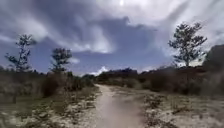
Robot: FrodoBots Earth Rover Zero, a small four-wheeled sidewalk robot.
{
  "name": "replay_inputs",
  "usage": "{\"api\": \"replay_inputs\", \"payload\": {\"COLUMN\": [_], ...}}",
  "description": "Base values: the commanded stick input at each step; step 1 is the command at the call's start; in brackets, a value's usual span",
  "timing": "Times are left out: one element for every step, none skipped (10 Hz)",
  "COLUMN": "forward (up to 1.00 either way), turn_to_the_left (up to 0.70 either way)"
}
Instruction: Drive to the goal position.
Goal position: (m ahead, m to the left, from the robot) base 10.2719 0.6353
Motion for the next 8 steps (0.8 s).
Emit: {"api": "replay_inputs", "payload": {"forward": [0.85,0.85,0.85,0.85,0.85,0.85,0.85,0.85], "turn_to_the_left": [0.0,0.0,0.0,0.05,0.29,0.3,0.26,0.0]}}
